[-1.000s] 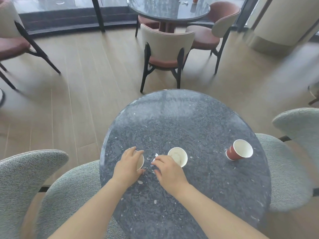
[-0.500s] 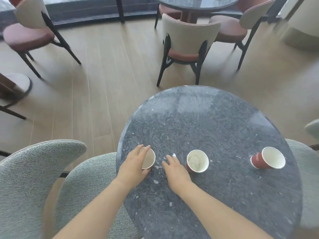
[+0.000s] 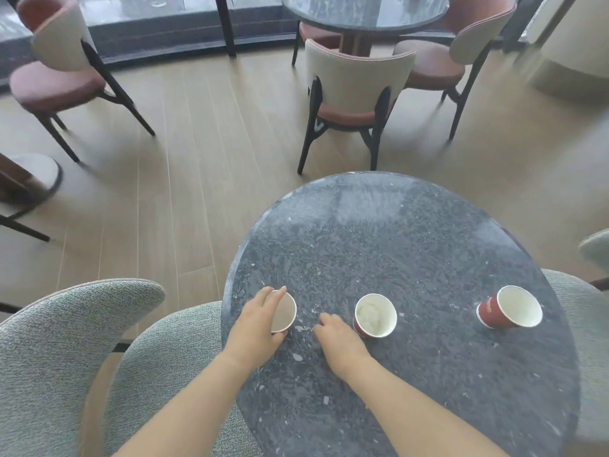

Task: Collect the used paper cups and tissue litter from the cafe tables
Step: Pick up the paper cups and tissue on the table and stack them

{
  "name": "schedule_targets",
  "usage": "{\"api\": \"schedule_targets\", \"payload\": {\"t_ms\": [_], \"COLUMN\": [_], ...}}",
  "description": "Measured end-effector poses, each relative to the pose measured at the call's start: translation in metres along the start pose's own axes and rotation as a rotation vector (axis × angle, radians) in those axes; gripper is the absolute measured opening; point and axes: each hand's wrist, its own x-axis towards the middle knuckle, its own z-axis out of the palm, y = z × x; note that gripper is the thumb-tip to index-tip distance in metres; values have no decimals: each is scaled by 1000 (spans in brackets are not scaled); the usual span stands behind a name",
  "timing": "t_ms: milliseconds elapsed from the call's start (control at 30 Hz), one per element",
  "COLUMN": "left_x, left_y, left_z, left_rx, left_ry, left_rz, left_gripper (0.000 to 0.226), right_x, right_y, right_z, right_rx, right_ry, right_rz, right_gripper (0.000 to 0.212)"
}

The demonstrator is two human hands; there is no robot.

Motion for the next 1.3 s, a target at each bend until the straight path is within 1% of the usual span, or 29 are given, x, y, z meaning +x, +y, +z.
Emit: {"api": "schedule_targets", "payload": {"t_ms": [67, 133, 267, 333, 433, 500, 633, 700, 733, 800, 867, 933, 1000, 1067, 1133, 1233, 1300], "left_x": [-1, -2, -9, -15, -22, -25, -27, -27, -27, -29, -31, -34, -36, -35, -33, -30, -26], "left_y": [0, -1, -5, -8, -12, -13, -13, -10, -8, -5, -3, -3, -3, -2, 1, 9, 14], "left_z": [0, 0, -1, 0, 1, 0, -4, -7, -8, -9, -8, -7, -6, -5, -3, 1, 5], "left_rx": [4, 9, 7, -9, 0, -17, -75, -91, -89, -91, -94, -78, -39, 11, 53, 85, 73], "left_ry": [-1, -5, -13, 7, 24, 30, 52, 65, 63, 48, 38, 35, 44, 57, 53, 52, 63], "left_rz": [-6, -5, 18, 12, -21, -23, -30, -27, -31, -41, -37, -34, -28, -15, -13, -59, -82], "left_gripper": [78, 80, 93, 100, 98, 94, 87, 81, 78, 75, 75, 76, 74, 70, 59, 29, 15], "right_x": [-2, -4, -7, -8, -10, -10, -12, -9, -7, -3, 0, -1, -6, -13, -20, -32, -42], "right_y": [-2, -2, 2, 2, -2, -8, -26, -35, -39, -44, -45, -40, -32, -22, -9, 10, 22], "right_z": [0, 2, 10, 14, 12, 4, -33, -52, -60, -66, -62, -55, -49, -47, -46, -46, -44], "right_rx": [-6, -30, -29, -7, 77, 167, 321, 361, 383, 429, 459, 457, 442, 423, 398, 339, 308], "right_ry": [27, 36, -5, -16, 25, 127, 467, 572, 592, 578, 512, 457, 444, 446, 450, 447, 451], "right_rz": [-13, -22, 16, 22, 13, -28, -187, -232, -238, -237, -228, -210, -188, -168, -147, -116, -92], "right_gripper": [31, 36, 43, 38, 29, 28, 29, 26, 24, 21, 20, 22, 23, 24, 23, 23, 25]}}
